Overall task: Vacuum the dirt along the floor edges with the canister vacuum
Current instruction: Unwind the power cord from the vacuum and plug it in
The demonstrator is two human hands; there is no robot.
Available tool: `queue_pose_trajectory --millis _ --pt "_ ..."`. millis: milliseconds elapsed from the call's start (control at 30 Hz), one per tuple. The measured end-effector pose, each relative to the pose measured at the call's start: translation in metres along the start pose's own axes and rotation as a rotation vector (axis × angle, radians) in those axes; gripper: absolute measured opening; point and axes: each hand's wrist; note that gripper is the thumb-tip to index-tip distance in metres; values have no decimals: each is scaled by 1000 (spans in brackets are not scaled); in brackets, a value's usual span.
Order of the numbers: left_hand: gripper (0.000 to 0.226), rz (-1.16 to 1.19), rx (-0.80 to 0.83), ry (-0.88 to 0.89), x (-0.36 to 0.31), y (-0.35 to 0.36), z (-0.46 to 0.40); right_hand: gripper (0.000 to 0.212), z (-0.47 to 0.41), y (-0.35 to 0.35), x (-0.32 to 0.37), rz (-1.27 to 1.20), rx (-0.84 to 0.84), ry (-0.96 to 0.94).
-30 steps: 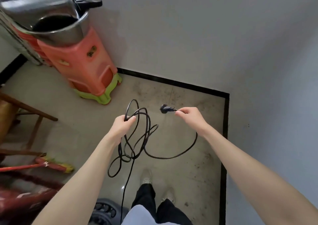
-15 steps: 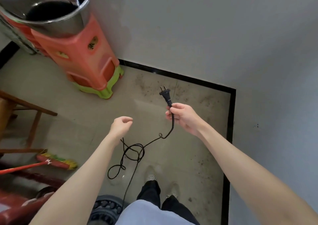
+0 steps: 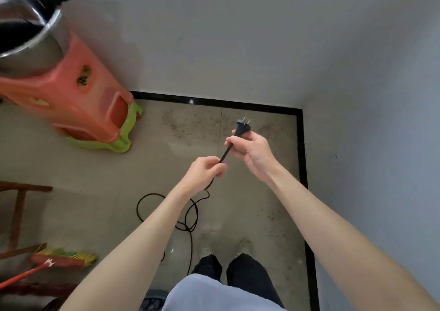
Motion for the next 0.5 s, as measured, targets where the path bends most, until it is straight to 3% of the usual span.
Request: queue_pose_trajectory --millis 167,233,500 --pt "27 -129 79 6 -32 24 -38 16 -9 -57 12 -310 -267 112" --pt "22 -192 112 8 -47 41 -53 15 -14 -85 18 -298 -357 138" --pt "4 -172 -56 151 -116 140 -115 11 -49 -188 45 -191 -365 232"
Point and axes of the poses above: each hand's wrist, its own z-axis away from the middle knuckle, its own y-axis out of the palm, x = y × z, and after that the axes turned 4 degrees about -z, right-handed
